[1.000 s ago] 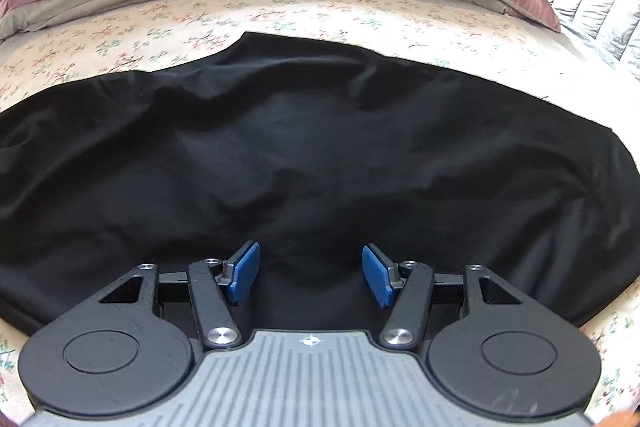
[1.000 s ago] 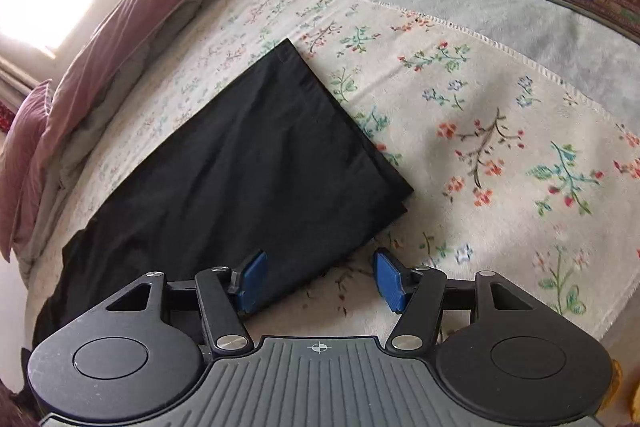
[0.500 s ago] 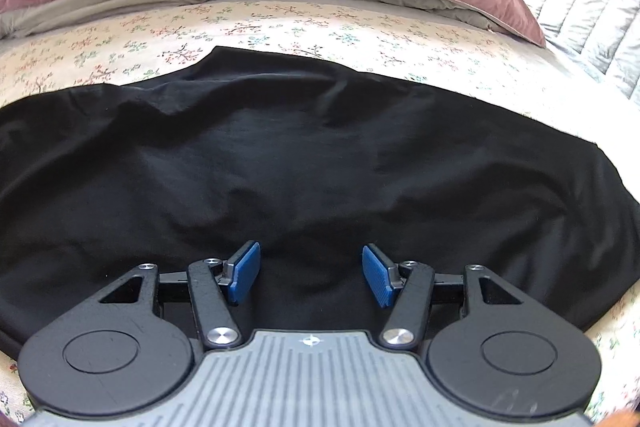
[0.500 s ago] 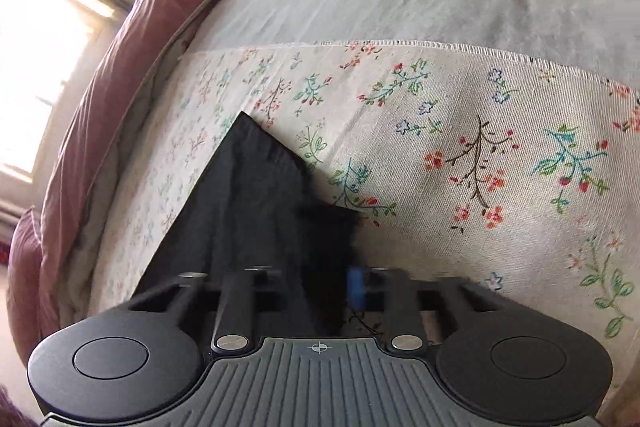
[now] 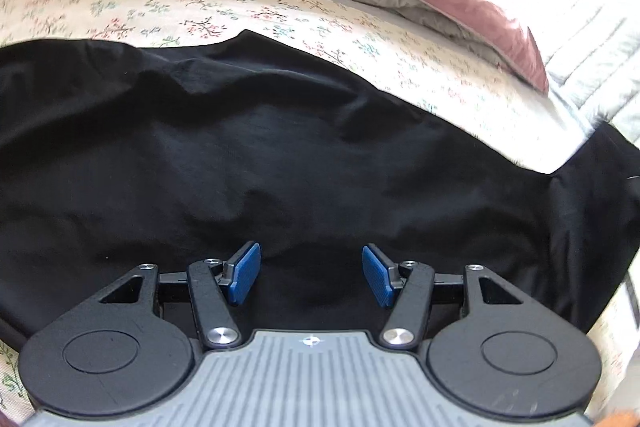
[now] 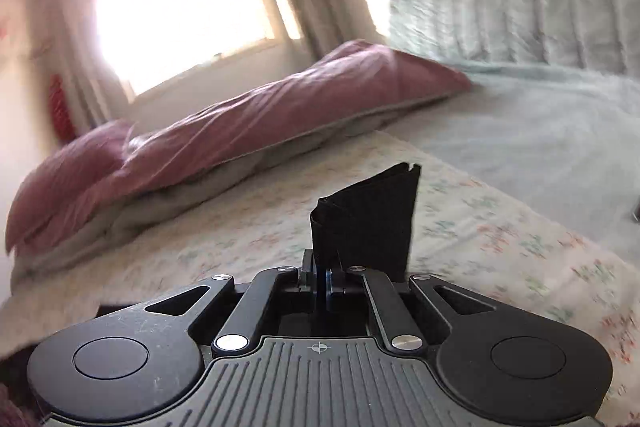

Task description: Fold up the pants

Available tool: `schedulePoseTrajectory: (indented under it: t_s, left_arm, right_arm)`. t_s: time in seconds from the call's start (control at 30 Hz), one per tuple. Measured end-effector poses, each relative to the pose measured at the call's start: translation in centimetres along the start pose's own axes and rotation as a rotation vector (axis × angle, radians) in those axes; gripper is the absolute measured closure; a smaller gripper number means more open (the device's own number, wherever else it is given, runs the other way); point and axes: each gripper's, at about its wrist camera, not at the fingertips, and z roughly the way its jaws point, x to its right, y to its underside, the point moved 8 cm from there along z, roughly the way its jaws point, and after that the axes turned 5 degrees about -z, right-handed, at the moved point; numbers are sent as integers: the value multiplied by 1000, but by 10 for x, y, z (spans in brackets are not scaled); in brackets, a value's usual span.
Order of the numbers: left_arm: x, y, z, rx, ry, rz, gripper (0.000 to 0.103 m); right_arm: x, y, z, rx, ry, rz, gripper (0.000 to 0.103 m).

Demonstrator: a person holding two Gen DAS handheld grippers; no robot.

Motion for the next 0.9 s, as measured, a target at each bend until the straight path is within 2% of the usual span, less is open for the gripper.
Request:
schedulePoseTrajectory:
  t_s: [0.1, 0.2, 0.3, 0.4, 0.5, 0.6, 0.67, 0.83, 0.9]
  left_arm:
    - [-5, -4, -5, 6, 39, -52, 35]
    - [-14, -9, -9, 8, 93, -139, 35]
    - [-22, -11, -11, 1, 123, -210, 32]
    - [-23, -12, -12, -9, 156, -240, 32]
    - [-17, -13, -11, -13, 178, -243, 32]
    - [-15, -14, -9, -17, 189, -237, 32]
    - [-13, -14, -6, -26, 201, -239, 31]
    - [-6, -10, -1, -63, 230, -215, 29]
    - [-3, -9, 0, -69, 237, -204, 28]
  right_arm:
    - [-105, 29, 14, -44, -174, -293, 98]
    - [-199, 95, 18, -159, -333, -596, 98]
    - [-247, 160, 22, -281, -381, -793, 98]
    - [-259, 179, 26, -274, -353, -886, 94]
    - [-257, 172, 26, -289, -372, -828, 91]
    - [-248, 165, 30, -305, -369, -770, 71]
    - [-242, 162, 31, -296, -359, -760, 54]
    - [-238, 170, 18, -274, -395, -797, 55]
    - [-240, 173, 16, -255, -395, -822, 66]
